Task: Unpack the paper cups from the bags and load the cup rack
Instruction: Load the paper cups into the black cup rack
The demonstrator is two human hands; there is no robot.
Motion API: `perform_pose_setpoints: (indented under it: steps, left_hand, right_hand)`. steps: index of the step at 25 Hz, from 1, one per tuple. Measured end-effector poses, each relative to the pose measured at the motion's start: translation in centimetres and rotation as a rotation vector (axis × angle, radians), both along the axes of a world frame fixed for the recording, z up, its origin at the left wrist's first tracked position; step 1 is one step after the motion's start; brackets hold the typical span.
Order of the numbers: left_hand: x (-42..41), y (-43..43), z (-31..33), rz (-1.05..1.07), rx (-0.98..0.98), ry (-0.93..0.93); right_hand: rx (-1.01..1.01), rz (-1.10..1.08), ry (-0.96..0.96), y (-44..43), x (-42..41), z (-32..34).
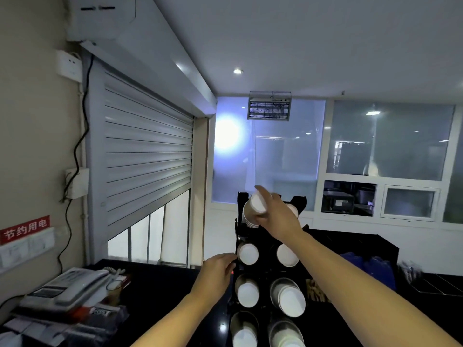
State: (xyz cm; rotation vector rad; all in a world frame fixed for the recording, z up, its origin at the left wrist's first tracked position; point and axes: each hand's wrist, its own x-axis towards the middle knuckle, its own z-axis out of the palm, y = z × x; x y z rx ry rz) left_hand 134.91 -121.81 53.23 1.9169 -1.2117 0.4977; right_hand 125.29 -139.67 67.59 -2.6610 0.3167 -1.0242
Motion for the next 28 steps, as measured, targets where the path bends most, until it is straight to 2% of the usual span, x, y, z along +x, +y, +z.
perform_pose_setpoints:
  steps: [2, 4, 8, 16, 22, 24, 26, 28]
  left_hand:
    - [0.0, 0.1, -0.1, -0.011, -0.022, -0.011]
    - [0.1, 0.0, -0.2, -0.014, -0.038, -0.026]
    - [0.3, -0.1, -0.4, -0.004, -0.054, -0.025]
    - [0.8, -0.2, -0.5, -0.008, -0.023, -0.028]
    - [0.1, -0.1, -0.4, -0.004, 0.003, 0.035]
    - [-0.6, -0.2, 0.3, 0.038, 0.036, 0.023]
    - [-2.0, -0.5, 0.9, 0.097, 0.028, -0.101]
    - [-4.7, -1.2, 1.1, 0.102, -0.001, -0.222]
  right_hand:
    - [-0.149, -0.095, 0.107, -0.5, 1.0, -0.6]
    - [-0.243, -0.125, 0.108, -0.8, 1.7, -1.4]
    - [-0.25, -0.053, 0.047, -1.5, 2.2, -1.8]
    - [-0.413, -0.133, 0.132, -1.0, 4.0, -2.4]
    - [-0.458, -0.16, 0.282, -0.6, 3.0, -2.1]
    - [-0.473, -0.154, 0.175, -0.3, 1.6, -2.4]
    - [-0.513, -0.167, 0.036, 0.2, -1.1, -3.0]
    - [-0.501, -0.163, 0.004, 0.4, -4.8, -3.6]
